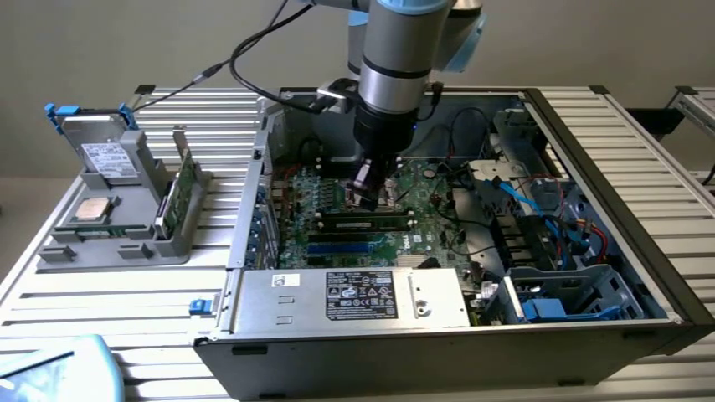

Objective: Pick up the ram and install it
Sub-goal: 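Press down the ram until it locks into place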

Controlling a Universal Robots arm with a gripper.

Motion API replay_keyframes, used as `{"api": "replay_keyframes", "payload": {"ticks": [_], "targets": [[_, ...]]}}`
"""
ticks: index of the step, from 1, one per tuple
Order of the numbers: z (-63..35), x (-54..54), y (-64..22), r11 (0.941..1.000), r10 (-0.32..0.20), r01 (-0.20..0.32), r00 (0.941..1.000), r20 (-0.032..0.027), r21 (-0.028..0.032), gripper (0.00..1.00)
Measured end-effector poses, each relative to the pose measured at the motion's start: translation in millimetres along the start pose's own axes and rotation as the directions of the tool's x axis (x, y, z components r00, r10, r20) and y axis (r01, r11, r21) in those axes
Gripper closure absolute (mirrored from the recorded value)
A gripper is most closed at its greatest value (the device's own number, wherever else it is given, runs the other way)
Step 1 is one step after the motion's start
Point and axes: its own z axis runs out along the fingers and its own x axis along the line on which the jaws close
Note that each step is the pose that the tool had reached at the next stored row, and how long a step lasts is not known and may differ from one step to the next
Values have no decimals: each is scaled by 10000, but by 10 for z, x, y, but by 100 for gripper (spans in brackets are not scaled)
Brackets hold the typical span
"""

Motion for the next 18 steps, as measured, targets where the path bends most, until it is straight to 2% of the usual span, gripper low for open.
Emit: {"api": "replay_keyframes", "payload": {"ticks": [5, 9, 13, 18], "targets": [[4, 0, 0, 9962, 871, -871, 9962, 53, -60, 90], [9, -1, -1, 9876, 1568, -1567, 9876, 92, -112, 90], [13, -1, -1, 9737, 2272, -2270, 9738, 127, -167, 90], [18, -1, -1, 9499, 3120, -3116, 9499, 164, -238, 90]]}}
